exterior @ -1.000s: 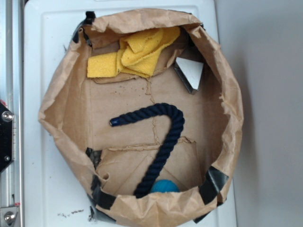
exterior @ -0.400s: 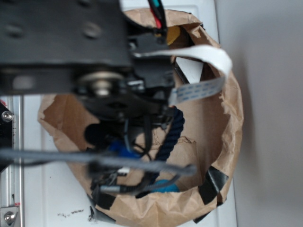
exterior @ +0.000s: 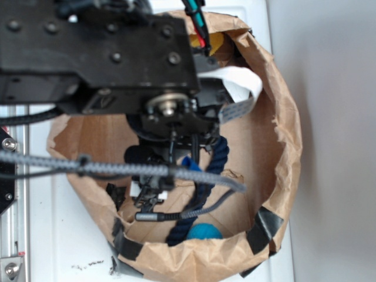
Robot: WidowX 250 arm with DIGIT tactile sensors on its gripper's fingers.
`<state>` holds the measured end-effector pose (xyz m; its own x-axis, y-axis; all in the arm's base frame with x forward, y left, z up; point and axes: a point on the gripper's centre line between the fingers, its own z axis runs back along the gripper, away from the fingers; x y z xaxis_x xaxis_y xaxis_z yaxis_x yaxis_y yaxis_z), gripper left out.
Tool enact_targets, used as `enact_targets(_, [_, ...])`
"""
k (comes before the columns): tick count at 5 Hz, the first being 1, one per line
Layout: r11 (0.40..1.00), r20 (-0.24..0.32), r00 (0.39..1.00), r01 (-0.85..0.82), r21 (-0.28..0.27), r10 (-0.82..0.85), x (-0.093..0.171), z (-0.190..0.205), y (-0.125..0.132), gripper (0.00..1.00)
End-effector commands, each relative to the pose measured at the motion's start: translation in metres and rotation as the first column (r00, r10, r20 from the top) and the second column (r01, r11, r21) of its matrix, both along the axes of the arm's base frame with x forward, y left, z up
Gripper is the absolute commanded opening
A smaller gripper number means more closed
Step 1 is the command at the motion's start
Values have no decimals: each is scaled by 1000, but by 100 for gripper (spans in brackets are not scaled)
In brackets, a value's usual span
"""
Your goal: Grab the blue rope.
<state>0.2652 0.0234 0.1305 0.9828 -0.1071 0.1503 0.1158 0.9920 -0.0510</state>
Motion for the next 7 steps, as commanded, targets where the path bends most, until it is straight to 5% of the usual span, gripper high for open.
enact_targets(1, [1000,33,999,-28,11,28,4,10,6,100])
enact_targets(3, [1000,33,999,-28,11,28,4,10,6,100])
enact_targets(5, [977,93,995,-55,208,37,20,-48,12,100])
enact_targets(7, [967,56,998,-41,251,28,37,-76,18,100])
